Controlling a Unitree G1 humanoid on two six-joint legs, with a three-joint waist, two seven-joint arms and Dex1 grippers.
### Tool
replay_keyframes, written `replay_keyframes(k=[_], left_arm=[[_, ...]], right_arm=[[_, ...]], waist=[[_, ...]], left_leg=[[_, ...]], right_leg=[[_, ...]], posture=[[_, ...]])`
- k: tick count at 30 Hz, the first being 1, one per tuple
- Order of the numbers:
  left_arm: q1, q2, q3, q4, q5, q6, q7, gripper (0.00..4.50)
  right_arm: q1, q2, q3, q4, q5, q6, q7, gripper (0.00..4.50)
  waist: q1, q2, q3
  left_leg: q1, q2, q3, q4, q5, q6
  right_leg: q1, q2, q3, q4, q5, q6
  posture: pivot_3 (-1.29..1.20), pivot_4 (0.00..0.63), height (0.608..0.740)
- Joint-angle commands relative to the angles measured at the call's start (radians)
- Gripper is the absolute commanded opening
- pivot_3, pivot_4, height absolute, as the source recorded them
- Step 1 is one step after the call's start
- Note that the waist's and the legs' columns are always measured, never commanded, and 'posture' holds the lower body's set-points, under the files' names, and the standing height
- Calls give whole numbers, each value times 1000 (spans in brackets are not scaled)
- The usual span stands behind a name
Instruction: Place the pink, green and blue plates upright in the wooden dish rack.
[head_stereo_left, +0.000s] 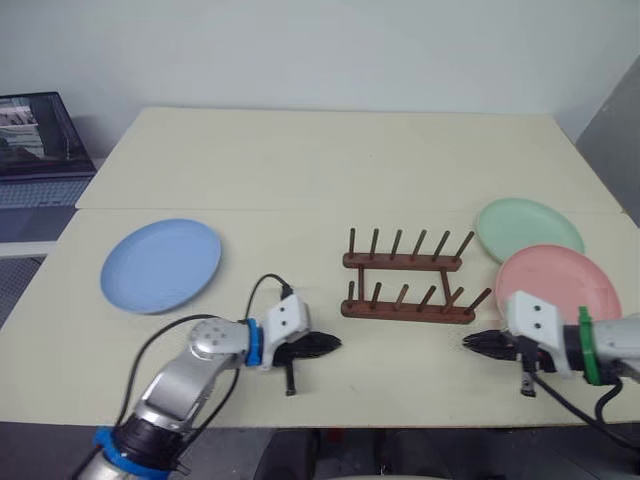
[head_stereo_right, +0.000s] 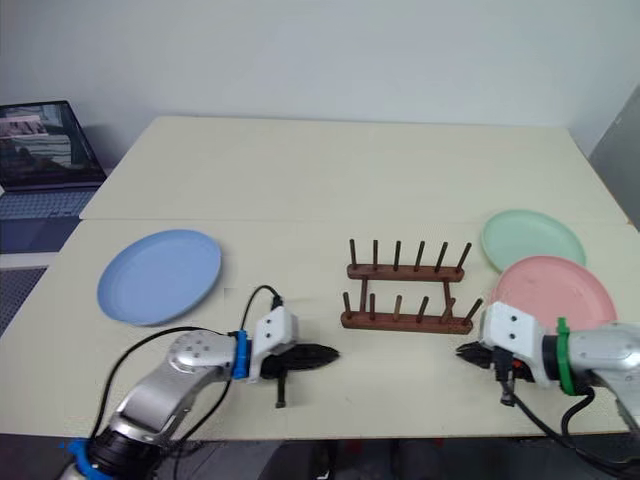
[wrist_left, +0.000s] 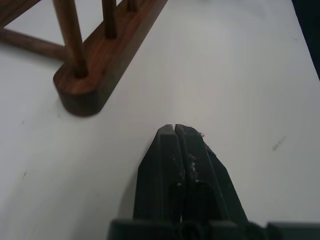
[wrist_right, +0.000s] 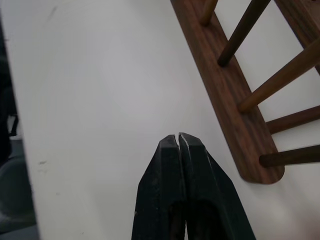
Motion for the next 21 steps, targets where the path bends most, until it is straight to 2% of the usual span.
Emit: replay_keyframes(k=[1,11,21], left_arm=[[-52,-48,-11,66,44,-43,60,7],[-135,-138,-43,226,124,-135,110,7],[-250,-201,-32,389,166,-230,140,7]], right_arm=[[-42,30,47,2,-45,21,-64,32],[-120,112,171,38,-133,66,-164,32],[-217,173,194,135,-215,64,-237,32]], waist=[[0,0,0],[1,0,0],[1,0,0]], left_leg=[[0,0,0,0,0,0],[1,0,0,2,1,1],[-1,0,-1,12,2,3]], right_leg=[[0,0,0,0,0,0],[1,0,0,1,1,1],[2,0,1,1,6,6]], posture=[[0,150,740],[0,150,740],[0,150,740]])
